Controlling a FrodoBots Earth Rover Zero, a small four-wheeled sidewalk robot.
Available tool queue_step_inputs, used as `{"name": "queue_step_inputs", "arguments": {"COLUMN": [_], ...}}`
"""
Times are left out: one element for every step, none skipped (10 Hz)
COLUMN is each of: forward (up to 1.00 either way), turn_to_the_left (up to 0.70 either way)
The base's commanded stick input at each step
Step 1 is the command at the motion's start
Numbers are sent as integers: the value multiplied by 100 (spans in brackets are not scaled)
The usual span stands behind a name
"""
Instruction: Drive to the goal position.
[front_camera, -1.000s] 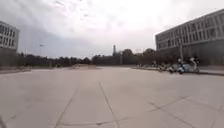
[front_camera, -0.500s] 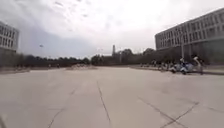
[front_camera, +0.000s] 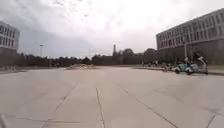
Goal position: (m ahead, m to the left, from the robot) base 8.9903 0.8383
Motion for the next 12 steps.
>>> {"name": "queue_step_inputs", "arguments": {"forward": [70, 70, 70, 70, 70, 70, 70, 70, 70, 70, 70, 70], "turn_to_the_left": [1, 0, 0, 0, 0, 0, 0, 0, 0, 2, 3, 3]}}
